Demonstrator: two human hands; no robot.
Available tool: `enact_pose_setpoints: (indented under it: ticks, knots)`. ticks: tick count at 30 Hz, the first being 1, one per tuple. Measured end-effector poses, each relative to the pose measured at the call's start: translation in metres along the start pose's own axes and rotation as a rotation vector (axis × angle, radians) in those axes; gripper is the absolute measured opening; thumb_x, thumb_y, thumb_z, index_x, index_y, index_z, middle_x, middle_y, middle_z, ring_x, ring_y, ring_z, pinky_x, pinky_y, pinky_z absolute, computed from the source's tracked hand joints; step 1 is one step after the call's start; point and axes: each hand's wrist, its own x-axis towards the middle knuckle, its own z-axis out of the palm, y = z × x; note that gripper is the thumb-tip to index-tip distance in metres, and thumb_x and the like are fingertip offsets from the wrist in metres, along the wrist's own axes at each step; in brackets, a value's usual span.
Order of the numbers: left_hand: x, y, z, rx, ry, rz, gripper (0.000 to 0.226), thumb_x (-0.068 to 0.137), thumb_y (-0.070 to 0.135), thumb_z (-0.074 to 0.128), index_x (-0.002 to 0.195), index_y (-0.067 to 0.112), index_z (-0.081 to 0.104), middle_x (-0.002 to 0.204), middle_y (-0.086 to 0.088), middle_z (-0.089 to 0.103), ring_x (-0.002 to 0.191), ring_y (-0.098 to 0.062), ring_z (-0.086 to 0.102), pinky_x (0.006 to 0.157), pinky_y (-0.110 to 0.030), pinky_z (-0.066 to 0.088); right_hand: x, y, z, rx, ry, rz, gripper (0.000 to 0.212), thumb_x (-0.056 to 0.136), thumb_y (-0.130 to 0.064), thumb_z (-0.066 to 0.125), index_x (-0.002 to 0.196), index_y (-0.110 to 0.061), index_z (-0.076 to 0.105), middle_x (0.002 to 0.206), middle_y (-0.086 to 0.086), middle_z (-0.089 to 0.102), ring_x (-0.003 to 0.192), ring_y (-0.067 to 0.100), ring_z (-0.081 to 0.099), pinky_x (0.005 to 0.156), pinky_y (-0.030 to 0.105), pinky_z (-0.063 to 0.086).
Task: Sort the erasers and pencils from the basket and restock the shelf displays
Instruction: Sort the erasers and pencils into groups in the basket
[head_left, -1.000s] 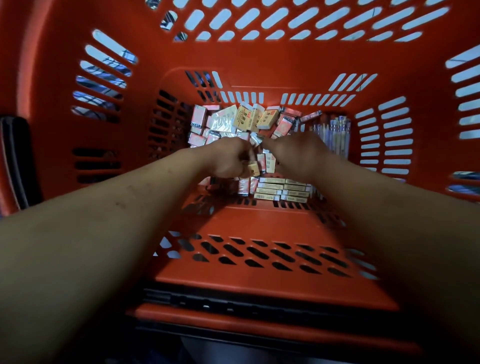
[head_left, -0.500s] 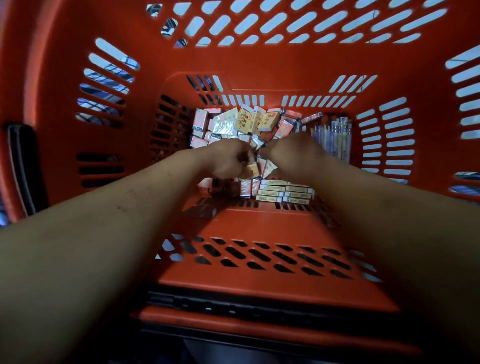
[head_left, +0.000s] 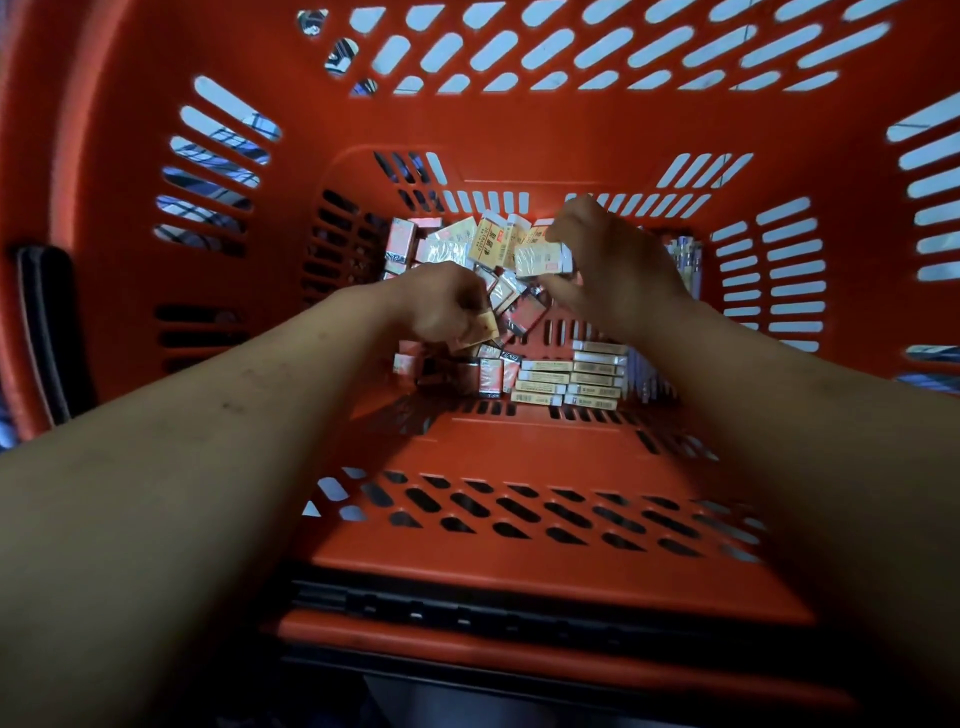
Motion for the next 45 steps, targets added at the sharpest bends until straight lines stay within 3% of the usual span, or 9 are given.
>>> enact_pose_setpoints:
  ticks: [4,11,16,19,23,28,37,42,45]
  knots:
    - [-0.003,0.003,-0.003,-0.033,-0.009,0.021,0.02,0.089,0.01,0.067,0.109,0.011,0.07,0.105,-0.006,0.071,0.097,-0.024,0.064,0.081,-0.032,0.049,0.013,-0.005,0.001,-0.023,-0.023,0.003,0.049,0.09,-0.028,0.072,0.134,-0.011,0.056,0.13,0.009,0.061,0.11,0.035,0.062,0.079,0.041,0.054]
    - [0.001,0.012,0.0,-0.123,-0.039,0.041,0.013,0.092,0.014,0.07,0.105,0.013,0.07,0.088,0.002,0.071,0.081,-0.017,0.065,0.068,-0.022,0.047,0.022,-0.01,0.008,-0.144,-0.066,-0.058,0.044,0.092,-0.005,0.059,0.136,-0.009,0.059,0.122,0.013,0.061,0.108,0.04,0.058,0.08,0.044,0.054]
    - [0.005,0.02,0.019,-0.225,0.054,0.103,0.018,0.087,0.014,0.078,0.104,0.013,0.073,0.089,0.002,0.072,0.078,-0.012,0.063,0.066,-0.017,0.044,0.021,-0.009,0.006,-0.122,-0.011,-0.06,0.028,0.096,-0.013,0.057,0.122,-0.002,0.061,0.115,0.017,0.061,0.102,0.04,0.058,0.071,0.04,0.047]
    - [0.006,0.026,0.033,-0.295,0.069,0.121,0.026,0.088,0.01,0.075,0.112,0.012,0.066,0.081,0.009,0.063,0.072,-0.006,0.058,0.061,-0.01,0.042,0.019,-0.006,0.0,-0.049,-0.001,-0.032,0.029,0.099,-0.02,0.057,0.122,-0.002,0.059,0.117,0.018,0.059,0.107,0.038,0.056,0.077,0.043,0.049]
    - [0.006,0.029,0.05,-0.215,-0.039,0.218,0.031,0.096,0.018,0.064,0.121,0.012,0.048,0.099,-0.008,0.064,0.092,-0.026,0.06,0.08,-0.035,0.048,0.015,-0.002,-0.001,0.033,0.028,0.005,0.033,0.1,-0.021,0.056,0.129,-0.006,0.057,0.121,0.016,0.058,0.112,0.039,0.056,0.081,0.045,0.047]
    - [0.007,0.034,0.046,-0.068,-0.072,0.239,0.034,0.101,0.014,0.055,0.13,0.006,0.038,0.107,-0.019,0.061,0.099,-0.035,0.059,0.085,-0.043,0.048,0.015,-0.002,0.002,0.046,0.055,0.003,0.031,0.1,-0.021,0.056,0.127,-0.005,0.057,0.12,0.015,0.057,0.109,0.038,0.057,0.077,0.042,0.046]
    - [0.008,0.04,0.04,0.226,0.015,0.25,0.057,0.093,0.014,0.057,0.143,0.008,0.03,0.091,-0.016,0.049,0.083,-0.036,0.049,0.071,-0.037,0.039,0.012,-0.004,-0.015,0.138,0.091,0.074,0.036,0.09,-0.03,0.056,0.121,-0.013,0.061,0.107,0.012,0.069,0.094,0.034,0.065,0.074,0.04,0.055]
    - [0.006,0.042,0.042,0.267,0.067,0.215,0.054,0.092,0.015,0.059,0.139,0.007,0.035,0.11,-0.021,0.061,0.096,-0.037,0.052,0.074,-0.039,0.039,0.013,0.004,-0.038,0.318,-0.159,0.19,0.017,0.081,-0.03,0.067,0.079,-0.014,0.061,0.076,0.005,0.061,0.075,0.025,0.06,0.059,0.027,0.04]
    - [0.004,0.029,0.036,0.235,0.057,0.129,0.055,0.092,0.016,0.061,0.14,0.005,0.036,0.118,-0.023,0.062,0.105,-0.041,0.058,0.075,-0.038,0.04,0.014,0.018,-0.041,0.368,-0.38,0.303,0.031,0.081,-0.032,0.07,0.087,-0.001,0.068,0.082,0.015,0.069,0.077,0.028,0.066,0.067,0.037,0.048]
